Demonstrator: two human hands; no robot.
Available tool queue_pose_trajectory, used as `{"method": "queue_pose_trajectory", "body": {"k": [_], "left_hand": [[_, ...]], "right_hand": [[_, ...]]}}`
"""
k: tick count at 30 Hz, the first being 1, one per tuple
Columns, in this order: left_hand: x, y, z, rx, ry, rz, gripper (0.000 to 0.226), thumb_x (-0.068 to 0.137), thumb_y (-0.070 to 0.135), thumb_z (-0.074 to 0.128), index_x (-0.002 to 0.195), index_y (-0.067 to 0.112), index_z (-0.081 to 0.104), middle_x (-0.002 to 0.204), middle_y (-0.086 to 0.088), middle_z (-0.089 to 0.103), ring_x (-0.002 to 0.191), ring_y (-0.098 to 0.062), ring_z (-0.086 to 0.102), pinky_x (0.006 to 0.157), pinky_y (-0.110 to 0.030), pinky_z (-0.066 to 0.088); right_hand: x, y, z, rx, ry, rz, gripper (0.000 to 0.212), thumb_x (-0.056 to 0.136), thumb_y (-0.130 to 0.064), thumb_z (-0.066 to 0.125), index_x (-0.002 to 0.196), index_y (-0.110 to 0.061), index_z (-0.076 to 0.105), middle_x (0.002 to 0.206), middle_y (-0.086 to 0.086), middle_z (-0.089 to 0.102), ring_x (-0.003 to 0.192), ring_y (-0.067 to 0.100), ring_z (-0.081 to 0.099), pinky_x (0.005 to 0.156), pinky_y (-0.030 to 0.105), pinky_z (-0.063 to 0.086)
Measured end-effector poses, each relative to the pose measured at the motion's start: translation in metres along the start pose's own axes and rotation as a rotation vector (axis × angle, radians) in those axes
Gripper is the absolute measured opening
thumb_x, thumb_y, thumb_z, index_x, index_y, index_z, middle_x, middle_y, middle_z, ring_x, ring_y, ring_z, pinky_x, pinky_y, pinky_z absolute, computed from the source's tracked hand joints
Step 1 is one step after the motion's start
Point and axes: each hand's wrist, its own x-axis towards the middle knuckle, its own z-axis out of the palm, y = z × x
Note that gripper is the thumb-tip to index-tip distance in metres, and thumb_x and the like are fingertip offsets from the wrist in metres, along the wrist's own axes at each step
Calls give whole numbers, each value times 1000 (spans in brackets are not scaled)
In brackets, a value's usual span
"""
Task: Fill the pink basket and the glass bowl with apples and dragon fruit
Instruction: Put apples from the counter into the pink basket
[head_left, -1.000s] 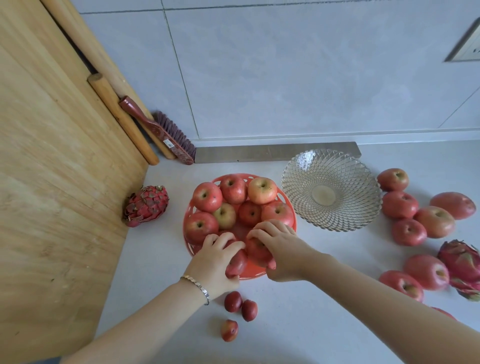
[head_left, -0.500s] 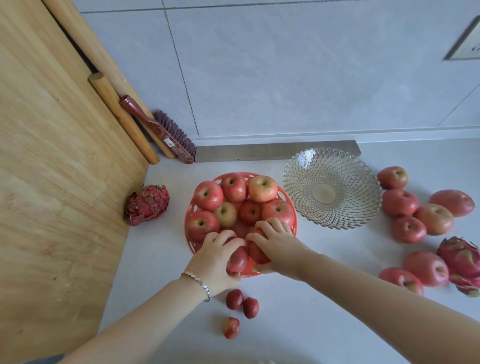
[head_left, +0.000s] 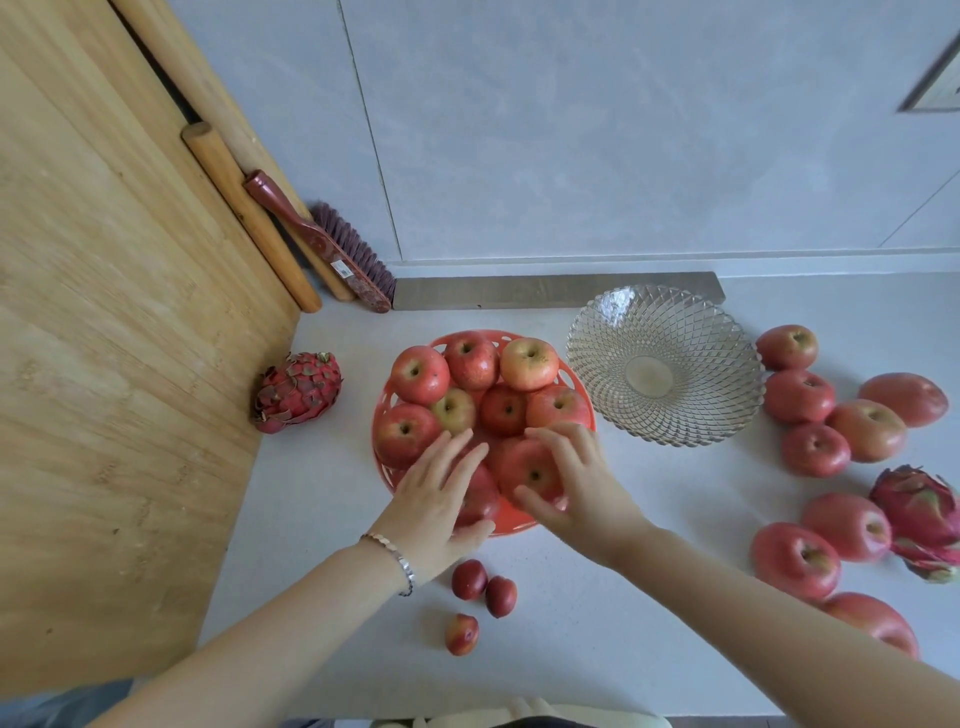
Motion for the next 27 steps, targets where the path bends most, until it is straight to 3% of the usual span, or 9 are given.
{"method": "queue_pose_trajectory", "body": {"k": [3, 5, 7, 10, 13, 16, 20, 24, 27], "left_hand": [[-21, -5, 2, -49, 317, 93, 43, 79, 28, 49, 121, 17, 46, 130, -5, 37, 119, -20, 39, 107, -29, 36], [-40, -9, 8, -71, 365, 189, 32, 76, 15, 50, 107, 17, 51, 112, -2, 41, 95, -14, 46, 88, -20, 43], [-56, -13, 18, -24, 220, 281, 26, 73, 14, 50, 99, 21, 53, 103, 2, 42, 80, -9, 48, 71, -18, 46], [-68, -17, 37, 112, -118, 296, 22, 71, 33, 49, 92, 31, 55, 110, 9, 42, 79, -4, 60, 61, -18, 53], [-63, -16, 51, 149, -293, 202, 32, 62, 46, 59, 91, 33, 52, 129, 3, 39, 104, -14, 60, 76, -23, 55], [-52, -9, 57, 257, -505, 138, 55, 68, 40, 67, 116, 24, 47, 151, -10, 14, 137, -26, 22, 107, -38, 32], [-42, -3, 64, 358, -648, 111, 63, 76, 30, 67, 130, 18, 38, 152, -14, 7, 138, -32, 13, 106, -43, 32], [-43, -5, 65, 316, -606, 82, 54, 81, 32, 59, 128, 15, 41, 148, -18, 16, 130, -34, 25, 100, -41, 38], [-51, -8, 45, 121, -538, -11, 50, 76, 42, 61, 118, 19, 47, 133, -9, 29, 113, -25, 37, 90, -28, 42]], "right_hand": [[-32, 8, 0, -15, 126, -115, 17, 80, -28, 52, 97, -24, 52, 84, -1, 60, 77, 9, 51, 69, 23, 48], [-48, 12, 7, -158, -164, -74, 23, 83, -35, 45, 101, -26, 56, 92, -3, 63, 75, 10, 58, 64, 26, 50], [-58, 18, 21, -259, -506, 110, 39, 88, -42, 44, 124, -29, 48, 122, -4, 53, 97, 17, 60, 78, 29, 49], [-55, 17, 43, -268, -641, 211, 56, 87, -45, 53, 137, -31, 34, 135, 0, 38, 113, 24, 54, 92, 35, 47], [-49, 6, 64, -224, -669, 238, 57, 83, -42, 59, 134, -26, 38, 129, 2, 42, 109, 26, 54, 89, 36, 47], [-48, -2, 77, -231, -680, 277, 47, 82, -36, 61, 124, -18, 47, 121, 6, 46, 104, 27, 55, 81, 34, 46], [-49, -1, 70, -169, -639, 381, 46, 79, -31, 62, 121, -17, 50, 116, 4, 49, 94, 23, 54, 79, 29, 45], [-48, -7, 37, -97, -592, 364, 45, 76, -32, 64, 118, -20, 53, 114, 0, 53, 89, 13, 47, 78, 21, 40], [-42, -18, 4, -48, -586, 321, 41, 74, -31, 66, 113, -21, 56, 103, -6, 53, 87, 11, 49, 78, 20, 41]]}}
